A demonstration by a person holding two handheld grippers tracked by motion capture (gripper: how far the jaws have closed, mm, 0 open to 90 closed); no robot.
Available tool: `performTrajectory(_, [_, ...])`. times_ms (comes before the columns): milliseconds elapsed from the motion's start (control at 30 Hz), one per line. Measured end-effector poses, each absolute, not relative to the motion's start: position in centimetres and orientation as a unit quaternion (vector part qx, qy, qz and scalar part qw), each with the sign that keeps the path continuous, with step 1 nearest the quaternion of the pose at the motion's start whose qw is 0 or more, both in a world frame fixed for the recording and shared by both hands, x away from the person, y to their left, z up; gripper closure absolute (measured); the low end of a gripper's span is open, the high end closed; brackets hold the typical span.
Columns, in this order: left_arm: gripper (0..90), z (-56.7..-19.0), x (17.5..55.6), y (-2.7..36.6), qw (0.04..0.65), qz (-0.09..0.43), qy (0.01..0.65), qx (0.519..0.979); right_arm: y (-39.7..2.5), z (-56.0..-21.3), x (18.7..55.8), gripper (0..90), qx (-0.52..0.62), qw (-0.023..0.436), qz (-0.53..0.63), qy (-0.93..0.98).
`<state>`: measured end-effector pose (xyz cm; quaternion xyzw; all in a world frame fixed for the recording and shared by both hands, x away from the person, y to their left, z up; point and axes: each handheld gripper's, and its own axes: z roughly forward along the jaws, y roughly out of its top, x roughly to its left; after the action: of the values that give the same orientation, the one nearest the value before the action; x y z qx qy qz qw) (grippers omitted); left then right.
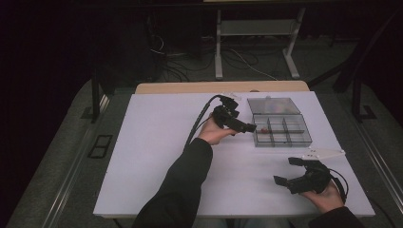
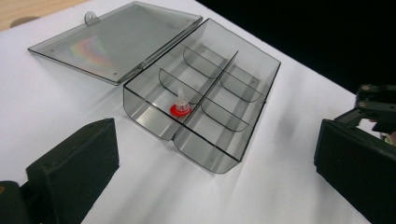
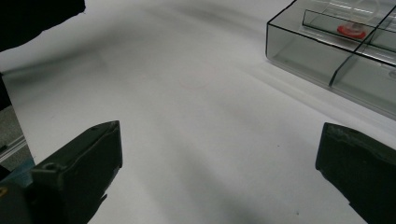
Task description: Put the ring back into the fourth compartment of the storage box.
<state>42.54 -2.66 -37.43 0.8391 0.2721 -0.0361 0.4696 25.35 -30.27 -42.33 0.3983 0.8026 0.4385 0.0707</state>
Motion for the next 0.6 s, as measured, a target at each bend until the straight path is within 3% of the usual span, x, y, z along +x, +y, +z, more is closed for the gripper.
performTrajectory(600, [0.0, -36.2, 38.1, 3.0, 0.484, -0.003, 0.270, 0.832, -30.1, -42.3, 25.2, 0.0, 0.395, 0.075, 0.439, 0.803])
